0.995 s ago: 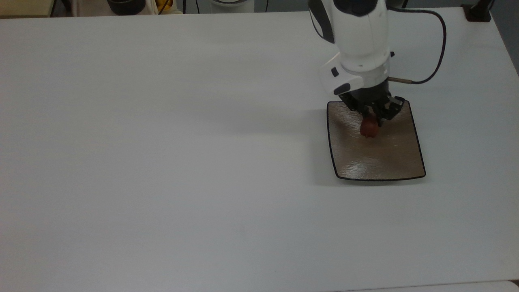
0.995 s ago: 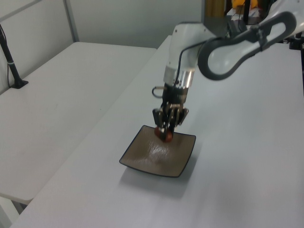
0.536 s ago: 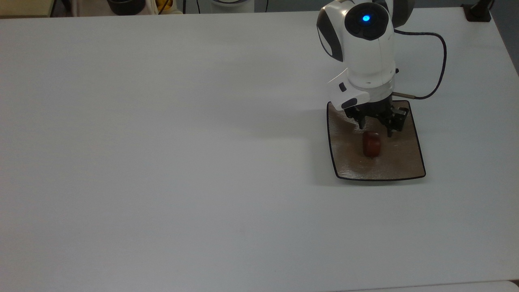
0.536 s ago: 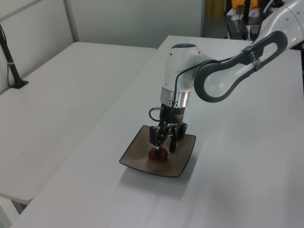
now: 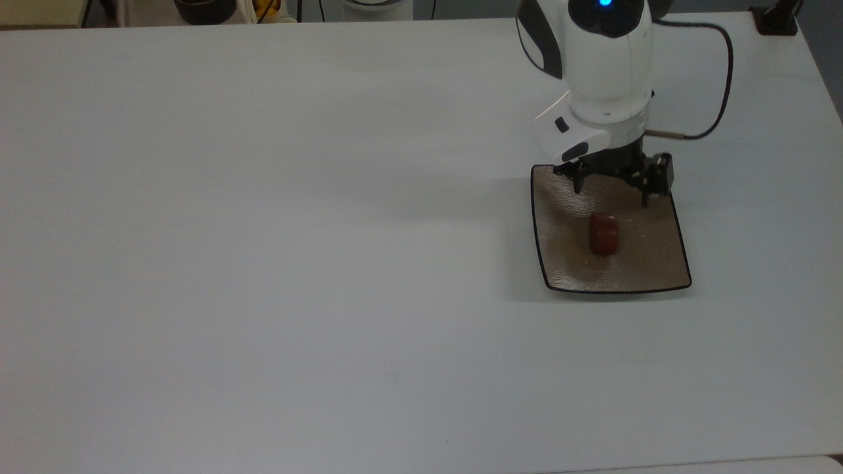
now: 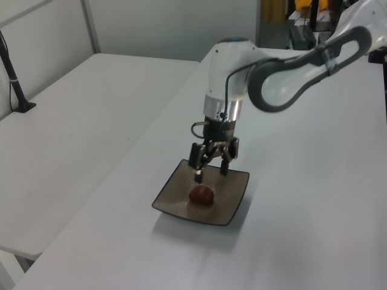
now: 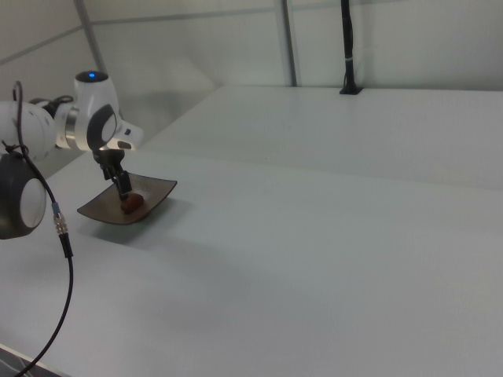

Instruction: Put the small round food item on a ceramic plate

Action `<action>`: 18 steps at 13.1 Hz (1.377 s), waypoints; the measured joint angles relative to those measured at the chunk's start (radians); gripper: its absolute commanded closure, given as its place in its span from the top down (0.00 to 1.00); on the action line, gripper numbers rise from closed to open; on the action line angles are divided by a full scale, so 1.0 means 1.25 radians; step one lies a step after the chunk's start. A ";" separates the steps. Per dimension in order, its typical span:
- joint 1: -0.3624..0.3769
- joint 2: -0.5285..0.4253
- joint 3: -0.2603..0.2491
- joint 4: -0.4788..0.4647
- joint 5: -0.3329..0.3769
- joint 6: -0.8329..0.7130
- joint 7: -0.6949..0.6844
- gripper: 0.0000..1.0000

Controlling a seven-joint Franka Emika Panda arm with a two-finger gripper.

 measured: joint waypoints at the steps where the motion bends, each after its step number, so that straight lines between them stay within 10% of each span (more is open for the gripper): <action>1: -0.007 -0.031 0.000 0.002 0.000 -0.082 -0.083 1.00; 7: -0.034 -0.185 -0.038 -0.076 -0.049 -0.348 -0.399 1.00; 11: -0.036 -0.291 -0.055 -0.268 -0.170 -0.302 -0.422 1.00; 18: -0.122 -0.517 -0.144 -0.395 -0.133 -0.248 -0.430 1.00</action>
